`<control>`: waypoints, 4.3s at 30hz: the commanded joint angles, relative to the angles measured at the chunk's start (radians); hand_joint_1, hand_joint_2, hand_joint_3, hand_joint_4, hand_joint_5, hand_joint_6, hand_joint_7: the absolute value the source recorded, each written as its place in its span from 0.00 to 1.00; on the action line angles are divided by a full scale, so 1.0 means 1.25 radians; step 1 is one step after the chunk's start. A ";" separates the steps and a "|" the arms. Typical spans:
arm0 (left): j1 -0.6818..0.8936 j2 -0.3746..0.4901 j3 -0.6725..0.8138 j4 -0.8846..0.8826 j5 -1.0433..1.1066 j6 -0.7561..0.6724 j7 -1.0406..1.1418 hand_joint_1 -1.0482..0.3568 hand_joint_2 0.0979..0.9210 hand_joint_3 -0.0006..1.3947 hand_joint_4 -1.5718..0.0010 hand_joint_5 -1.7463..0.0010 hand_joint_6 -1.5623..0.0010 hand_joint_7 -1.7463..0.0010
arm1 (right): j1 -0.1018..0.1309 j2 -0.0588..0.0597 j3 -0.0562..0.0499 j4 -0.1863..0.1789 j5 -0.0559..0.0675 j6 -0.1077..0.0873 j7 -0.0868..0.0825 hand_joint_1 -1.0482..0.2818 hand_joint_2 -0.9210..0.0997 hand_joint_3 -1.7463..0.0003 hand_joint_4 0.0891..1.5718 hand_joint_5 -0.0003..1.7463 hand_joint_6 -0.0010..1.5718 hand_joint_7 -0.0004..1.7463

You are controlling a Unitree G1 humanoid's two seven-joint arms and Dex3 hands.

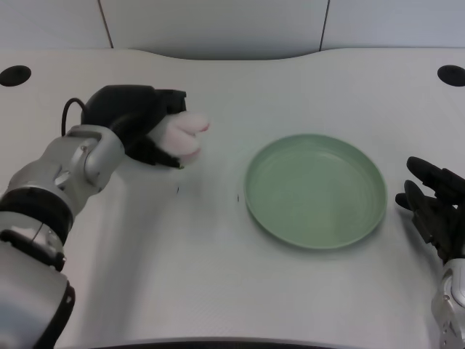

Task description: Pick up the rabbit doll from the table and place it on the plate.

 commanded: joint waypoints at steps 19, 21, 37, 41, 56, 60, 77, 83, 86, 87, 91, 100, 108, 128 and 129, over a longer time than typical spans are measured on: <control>-0.089 -0.271 -0.050 0.022 0.026 0.038 0.002 0.62 0.30 0.76 0.43 0.00 0.56 0.00 | 0.005 0.002 0.006 0.008 0.004 -0.011 0.014 0.57 0.00 0.88 0.42 0.47 0.61 0.05; -0.089 -0.290 -0.055 0.027 0.026 0.040 -0.003 0.60 0.38 0.71 0.44 0.00 0.57 0.00 | 0.007 0.003 0.009 0.010 0.001 -0.012 0.011 0.57 0.00 0.88 0.42 0.46 0.61 0.05; -0.084 -0.318 -0.073 0.044 0.035 0.060 -0.002 0.57 0.45 0.57 0.47 0.00 0.59 0.00 | 0.007 0.010 0.015 0.006 -0.003 0.003 -0.004 0.56 0.00 0.88 0.43 0.45 0.62 0.05; -0.078 -0.317 -0.062 0.046 0.025 0.049 -0.015 0.50 0.73 0.29 0.50 0.00 0.66 0.00 | 0.007 0.009 0.013 0.007 0.000 -0.001 0.004 0.57 0.00 0.88 0.44 0.44 0.62 0.05; -0.085 -0.296 -0.070 0.055 0.023 0.069 -0.127 0.15 1.00 0.01 0.99 0.91 0.92 1.00 | 0.009 0.007 0.022 0.008 -0.007 -0.004 -0.009 0.58 0.00 0.86 0.44 0.43 0.62 0.05; -0.082 -0.294 -0.080 0.057 0.033 0.085 -0.121 0.13 1.00 0.03 1.00 0.98 0.98 1.00 | 0.006 0.008 0.016 0.009 0.003 0.002 0.002 0.57 0.00 0.87 0.44 0.43 0.61 0.05; -0.072 -0.183 0.005 0.021 -0.040 0.042 -0.193 0.18 1.00 0.04 0.95 0.89 0.92 0.97 | 0.004 -0.003 0.017 0.011 0.004 -0.007 0.011 0.58 0.00 0.87 0.44 0.43 0.61 0.05; -0.015 -0.093 0.087 -0.009 -0.129 -0.037 -0.249 0.17 1.00 0.03 1.00 0.60 0.84 0.95 | -0.001 -0.001 0.012 0.014 0.009 -0.012 0.013 0.57 0.00 0.87 0.46 0.44 0.62 0.05; 0.011 -0.058 0.106 -0.027 -0.155 -0.065 -0.289 0.18 1.00 0.03 1.00 0.57 0.84 0.95 | -0.002 0.000 0.010 0.014 0.011 -0.011 0.019 0.57 0.00 0.87 0.45 0.44 0.62 0.05; 0.021 -0.048 0.112 -0.034 -0.163 -0.074 -0.301 0.19 1.00 0.03 1.00 0.56 0.84 0.95 | -0.002 0.000 0.011 0.014 0.008 -0.008 0.014 0.57 0.00 0.87 0.45 0.44 0.62 0.05; 0.071 -0.009 0.156 -0.069 -0.226 -0.114 -0.377 0.19 1.00 0.02 1.00 0.56 0.84 0.95 | -0.003 -0.002 0.015 0.012 0.004 0.000 0.016 0.59 0.00 0.87 0.44 0.44 0.61 0.05; 0.221 -0.007 0.308 -0.164 -0.417 -0.082 -0.451 0.28 1.00 0.07 0.98 0.30 0.74 0.91 | 0.004 0.000 0.034 -0.003 -0.015 0.001 -0.010 0.58 0.00 0.85 0.43 0.43 0.61 0.05; 0.387 -0.021 0.429 -0.327 -0.581 0.025 -0.472 0.32 1.00 0.20 0.84 0.19 0.65 0.85 | 0.002 0.004 0.031 -0.009 -0.014 0.010 -0.012 0.57 0.00 0.85 0.44 0.44 0.61 0.05; 0.720 -0.052 0.558 -0.755 -0.828 0.475 -0.489 0.31 1.00 0.35 0.65 0.02 0.65 0.47 | 0.000 -0.005 0.025 -0.007 -0.018 0.004 -0.009 0.58 0.00 0.87 0.44 0.45 0.61 0.06; 0.725 -0.052 0.561 -0.755 -0.827 0.472 -0.491 0.30 1.00 0.36 0.64 0.01 0.65 0.45 | 0.000 -0.005 0.023 -0.007 -0.015 0.003 -0.004 0.58 0.00 0.87 0.44 0.45 0.61 0.06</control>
